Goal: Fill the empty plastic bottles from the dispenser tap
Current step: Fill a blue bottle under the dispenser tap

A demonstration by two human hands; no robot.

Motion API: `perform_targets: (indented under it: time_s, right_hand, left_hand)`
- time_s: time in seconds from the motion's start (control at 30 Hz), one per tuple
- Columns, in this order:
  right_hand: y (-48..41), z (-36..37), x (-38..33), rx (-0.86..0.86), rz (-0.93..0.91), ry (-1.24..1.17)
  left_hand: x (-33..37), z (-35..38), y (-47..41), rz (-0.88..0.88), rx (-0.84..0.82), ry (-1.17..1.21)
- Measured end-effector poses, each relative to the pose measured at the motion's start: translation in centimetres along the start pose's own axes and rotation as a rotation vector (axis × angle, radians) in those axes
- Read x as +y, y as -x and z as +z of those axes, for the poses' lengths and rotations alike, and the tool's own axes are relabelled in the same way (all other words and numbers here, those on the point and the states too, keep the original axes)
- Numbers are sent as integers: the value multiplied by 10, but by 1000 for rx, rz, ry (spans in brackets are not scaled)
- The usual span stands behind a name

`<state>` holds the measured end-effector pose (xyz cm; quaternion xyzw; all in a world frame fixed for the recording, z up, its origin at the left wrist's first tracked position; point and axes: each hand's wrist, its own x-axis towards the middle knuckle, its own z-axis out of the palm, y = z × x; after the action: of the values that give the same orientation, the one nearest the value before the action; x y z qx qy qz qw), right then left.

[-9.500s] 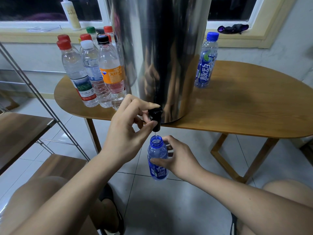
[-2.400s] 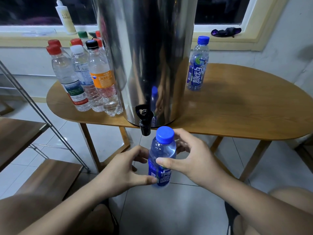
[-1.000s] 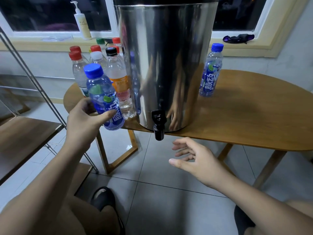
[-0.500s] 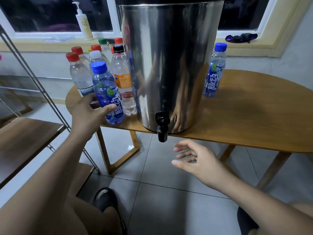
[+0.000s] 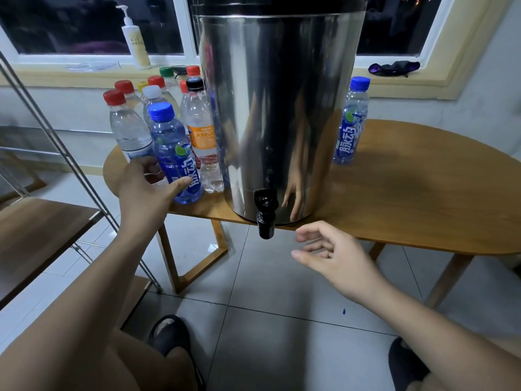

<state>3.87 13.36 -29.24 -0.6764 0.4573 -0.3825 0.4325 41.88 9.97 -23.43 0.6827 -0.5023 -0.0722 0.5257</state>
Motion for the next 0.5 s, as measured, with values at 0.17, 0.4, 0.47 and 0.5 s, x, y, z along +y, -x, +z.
perform_targets:
  time_s: [0.17,0.4,0.47,0.5]
  right_hand:
    - [-16,-24,-10,147,-37,-10]
    - [-56,-77,-19,355,-69,101]
    - [-77,-91,-15,388,-26,128]
    - [-87,-96,-14,405,-3,142]
  left_hand:
    - [8,2,33,-11,-58,66]
    - [15,20,57,32,-304,50]
    - [14,25,59,65,-380,16]
    - [13,28,60,78,-413,5]
